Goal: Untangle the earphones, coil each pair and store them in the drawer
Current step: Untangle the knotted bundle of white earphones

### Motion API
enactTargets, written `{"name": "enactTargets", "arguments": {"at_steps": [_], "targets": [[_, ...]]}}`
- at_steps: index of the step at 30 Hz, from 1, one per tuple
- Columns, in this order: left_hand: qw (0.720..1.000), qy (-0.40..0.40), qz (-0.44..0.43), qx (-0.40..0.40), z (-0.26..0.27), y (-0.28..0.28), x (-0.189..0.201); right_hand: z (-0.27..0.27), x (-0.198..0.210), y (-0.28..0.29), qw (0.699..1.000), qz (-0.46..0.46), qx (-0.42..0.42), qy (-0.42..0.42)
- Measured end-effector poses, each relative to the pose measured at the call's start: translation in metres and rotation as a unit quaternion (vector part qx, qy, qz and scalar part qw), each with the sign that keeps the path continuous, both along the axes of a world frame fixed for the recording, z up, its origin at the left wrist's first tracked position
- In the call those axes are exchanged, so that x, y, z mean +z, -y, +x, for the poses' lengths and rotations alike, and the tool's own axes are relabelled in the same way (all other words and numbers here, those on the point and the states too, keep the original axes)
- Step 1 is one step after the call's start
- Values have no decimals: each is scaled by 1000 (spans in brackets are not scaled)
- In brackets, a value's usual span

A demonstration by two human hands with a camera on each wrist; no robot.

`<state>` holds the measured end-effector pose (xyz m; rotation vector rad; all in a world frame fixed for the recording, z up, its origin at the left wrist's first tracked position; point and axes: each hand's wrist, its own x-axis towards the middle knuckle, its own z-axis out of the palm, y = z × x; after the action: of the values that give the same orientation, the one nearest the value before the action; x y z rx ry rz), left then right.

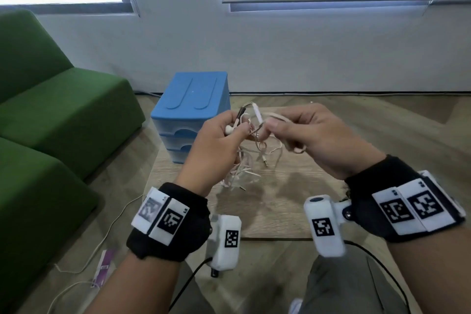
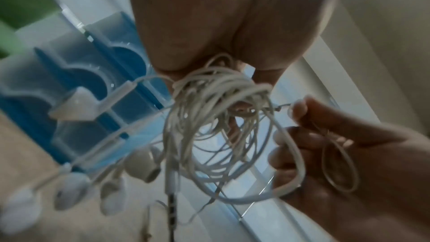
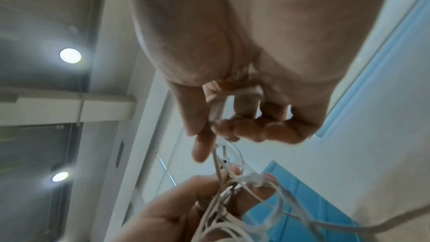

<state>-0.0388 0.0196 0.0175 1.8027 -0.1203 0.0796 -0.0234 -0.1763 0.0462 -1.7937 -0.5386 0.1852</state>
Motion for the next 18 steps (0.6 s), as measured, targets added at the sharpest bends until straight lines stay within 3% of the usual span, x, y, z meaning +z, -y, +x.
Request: {"name": "enactTargets", "arguments": {"at_steps": [4, 13, 18], "targets": [[994, -37, -94, -46, -1, -1, 4, 6, -3, -7, 992, 74, -94, -39], [997, -46, -24, -55, 0, 0, 5, 4, 6, -8, 963, 218, -108, -112], [992, -44, -87, -85, -2, -2, 2, 5, 12, -6, 929, 329, -113, -126]]}}
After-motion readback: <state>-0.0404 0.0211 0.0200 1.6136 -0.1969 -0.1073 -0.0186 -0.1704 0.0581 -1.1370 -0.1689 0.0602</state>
